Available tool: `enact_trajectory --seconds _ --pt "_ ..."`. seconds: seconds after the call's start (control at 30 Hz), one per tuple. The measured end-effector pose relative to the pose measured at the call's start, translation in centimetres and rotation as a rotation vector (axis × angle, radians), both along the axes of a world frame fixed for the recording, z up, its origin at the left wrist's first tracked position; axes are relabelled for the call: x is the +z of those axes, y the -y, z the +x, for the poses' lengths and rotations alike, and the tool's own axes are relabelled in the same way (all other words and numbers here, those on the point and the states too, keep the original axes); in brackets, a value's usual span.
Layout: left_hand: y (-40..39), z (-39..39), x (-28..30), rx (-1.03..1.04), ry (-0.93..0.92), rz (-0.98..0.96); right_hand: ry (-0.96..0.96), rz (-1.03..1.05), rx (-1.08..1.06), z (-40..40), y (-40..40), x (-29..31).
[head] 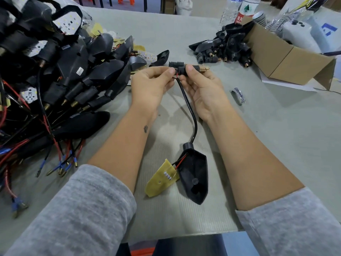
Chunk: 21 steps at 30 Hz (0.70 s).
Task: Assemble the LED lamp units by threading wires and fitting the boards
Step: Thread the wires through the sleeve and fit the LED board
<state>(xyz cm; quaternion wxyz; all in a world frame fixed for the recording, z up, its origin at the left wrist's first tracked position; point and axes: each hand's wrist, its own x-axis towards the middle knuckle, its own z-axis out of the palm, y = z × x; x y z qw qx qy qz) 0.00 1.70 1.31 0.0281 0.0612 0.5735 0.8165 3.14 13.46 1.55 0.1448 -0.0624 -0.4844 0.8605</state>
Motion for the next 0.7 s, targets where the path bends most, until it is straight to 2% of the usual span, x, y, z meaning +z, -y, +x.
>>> enact_trajectory --seconds 0.17,0.4,0.57,0.7 --pt "-0.14 0.08 -0.28 -0.011 -0.094 -0.116 0.030 0.083 -0.033 -0.02 0.01 0.03" --pt "-0.53 0.25 -0.23 -0.078 -0.075 -0.074 0.010 -0.008 -0.070 -0.06 -0.11 0.02" --pt "-0.78 0.33 -0.20 -0.018 0.001 -0.037 0.000 -0.029 -0.060 -0.25 -0.12 -0.08" --pt "-0.50 0.13 -0.36 0.001 -0.019 -0.049 0.001 -0.030 -0.072 -0.28 -0.07 -0.12"
